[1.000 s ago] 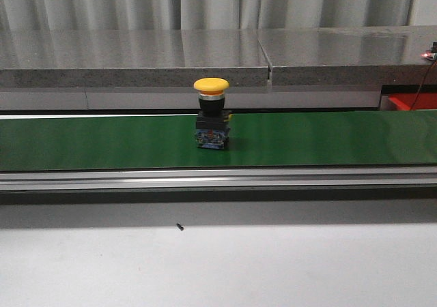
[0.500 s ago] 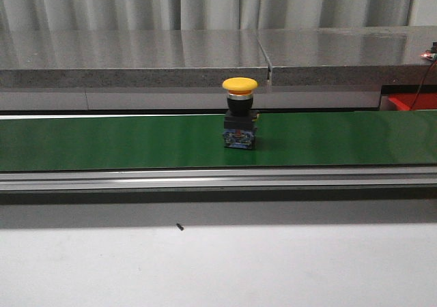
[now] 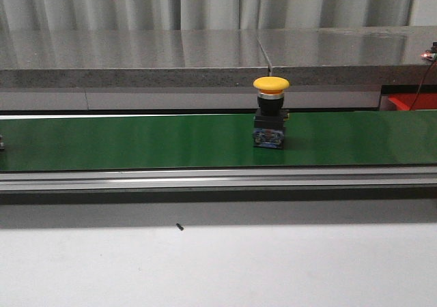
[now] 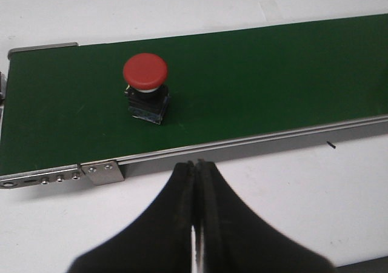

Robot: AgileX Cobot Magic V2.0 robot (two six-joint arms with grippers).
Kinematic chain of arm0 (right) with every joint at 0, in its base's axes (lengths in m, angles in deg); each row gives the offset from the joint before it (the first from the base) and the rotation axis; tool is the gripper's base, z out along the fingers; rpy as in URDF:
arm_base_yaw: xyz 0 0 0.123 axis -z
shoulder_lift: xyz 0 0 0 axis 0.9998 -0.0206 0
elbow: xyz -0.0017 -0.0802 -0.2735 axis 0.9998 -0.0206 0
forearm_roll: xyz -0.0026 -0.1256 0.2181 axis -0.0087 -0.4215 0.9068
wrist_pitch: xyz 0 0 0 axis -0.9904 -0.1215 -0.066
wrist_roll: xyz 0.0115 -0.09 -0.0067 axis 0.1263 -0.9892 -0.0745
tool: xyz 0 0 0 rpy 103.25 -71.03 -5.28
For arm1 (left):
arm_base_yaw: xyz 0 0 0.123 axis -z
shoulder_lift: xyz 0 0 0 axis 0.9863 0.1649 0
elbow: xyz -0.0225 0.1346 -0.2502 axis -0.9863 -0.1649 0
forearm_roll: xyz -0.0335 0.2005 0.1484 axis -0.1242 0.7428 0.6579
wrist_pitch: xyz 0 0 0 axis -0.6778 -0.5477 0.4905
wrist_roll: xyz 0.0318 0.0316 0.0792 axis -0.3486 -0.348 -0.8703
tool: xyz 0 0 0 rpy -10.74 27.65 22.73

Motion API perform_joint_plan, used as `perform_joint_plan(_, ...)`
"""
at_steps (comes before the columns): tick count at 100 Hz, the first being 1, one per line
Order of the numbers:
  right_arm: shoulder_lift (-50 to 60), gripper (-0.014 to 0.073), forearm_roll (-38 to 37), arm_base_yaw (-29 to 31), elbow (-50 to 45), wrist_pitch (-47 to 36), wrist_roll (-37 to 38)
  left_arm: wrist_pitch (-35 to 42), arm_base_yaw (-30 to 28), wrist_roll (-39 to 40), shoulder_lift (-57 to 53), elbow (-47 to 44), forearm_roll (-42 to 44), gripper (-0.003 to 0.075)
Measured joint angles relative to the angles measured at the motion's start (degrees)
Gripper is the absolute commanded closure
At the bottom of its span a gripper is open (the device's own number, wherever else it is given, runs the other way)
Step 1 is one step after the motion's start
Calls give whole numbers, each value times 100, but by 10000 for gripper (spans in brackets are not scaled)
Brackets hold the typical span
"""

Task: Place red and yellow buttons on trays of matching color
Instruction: 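Lower the red button onto the belt and open the left gripper, then reach the right gripper to the yellow button at the belt end and grasp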

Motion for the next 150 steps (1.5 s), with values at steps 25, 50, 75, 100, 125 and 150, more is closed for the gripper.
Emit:
perform_joint_plan(25,0,659,0,0,0,-475,0,119,80,0,-611,-327,87,741)
perform_joint_plan(50,0,654,0,0,46,-862,0,229,80,-32,-1270,-626,109,741)
perform_joint_plan(75,-646,652,0,0,1121,305,0,266,80,-43,-1444,-633,109,741)
perform_joint_plan(100,-2338,635,36,0,2473,1411,0,266,80,-53,-1444,-633,109,741)
perform_joint_plan(125,-3902,421,63,-56,3631,1887,0,266,80,-53,-1444,-633,109,741)
perform_joint_plan(150,-5186,-69,124,-628,4693,2763,0,266,80,-53,-1448,-633,109,741)
